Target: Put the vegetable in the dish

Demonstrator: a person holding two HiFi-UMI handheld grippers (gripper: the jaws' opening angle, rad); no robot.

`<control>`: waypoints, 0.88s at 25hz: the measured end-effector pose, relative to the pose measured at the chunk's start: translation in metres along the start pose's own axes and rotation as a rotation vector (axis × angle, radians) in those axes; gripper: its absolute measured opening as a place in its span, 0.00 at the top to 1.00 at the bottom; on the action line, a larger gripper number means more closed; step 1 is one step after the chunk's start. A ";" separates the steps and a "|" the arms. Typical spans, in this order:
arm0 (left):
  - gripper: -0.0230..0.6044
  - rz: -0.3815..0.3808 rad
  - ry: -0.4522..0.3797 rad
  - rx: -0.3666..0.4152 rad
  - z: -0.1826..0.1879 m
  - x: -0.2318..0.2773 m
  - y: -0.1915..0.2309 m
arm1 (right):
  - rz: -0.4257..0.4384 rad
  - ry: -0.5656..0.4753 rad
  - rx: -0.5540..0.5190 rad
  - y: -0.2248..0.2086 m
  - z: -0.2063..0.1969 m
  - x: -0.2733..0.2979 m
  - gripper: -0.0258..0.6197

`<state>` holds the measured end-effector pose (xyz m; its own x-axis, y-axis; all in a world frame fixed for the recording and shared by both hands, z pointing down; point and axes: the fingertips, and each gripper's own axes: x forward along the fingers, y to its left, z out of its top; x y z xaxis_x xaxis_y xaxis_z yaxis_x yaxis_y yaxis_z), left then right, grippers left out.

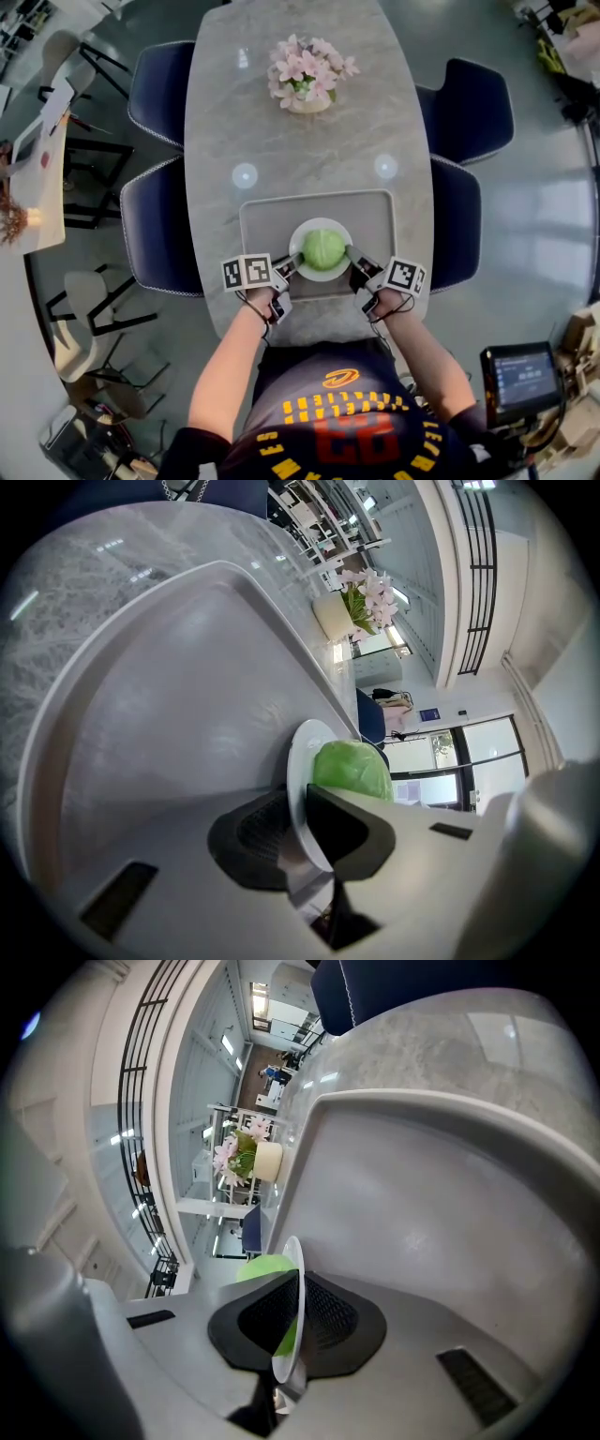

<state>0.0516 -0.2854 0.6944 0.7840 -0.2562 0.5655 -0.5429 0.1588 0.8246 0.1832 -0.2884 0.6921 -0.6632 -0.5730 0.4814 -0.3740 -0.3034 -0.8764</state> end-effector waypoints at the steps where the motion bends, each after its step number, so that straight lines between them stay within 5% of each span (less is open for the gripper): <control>1: 0.89 0.002 -0.002 -0.004 0.000 0.000 0.000 | 0.000 0.001 -0.002 0.000 0.000 0.000 0.93; 16: 0.89 0.093 0.013 0.007 0.002 0.001 0.004 | -0.053 0.021 -0.059 -0.001 0.001 0.005 0.93; 22: 0.88 0.134 0.009 0.010 0.002 -0.001 0.006 | -0.037 0.046 -0.181 0.002 0.004 0.011 0.93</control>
<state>0.0475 -0.2860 0.6988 0.7072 -0.2247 0.6704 -0.6457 0.1811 0.7418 0.1781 -0.2988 0.6952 -0.6744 -0.5273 0.5168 -0.5062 -0.1794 -0.8436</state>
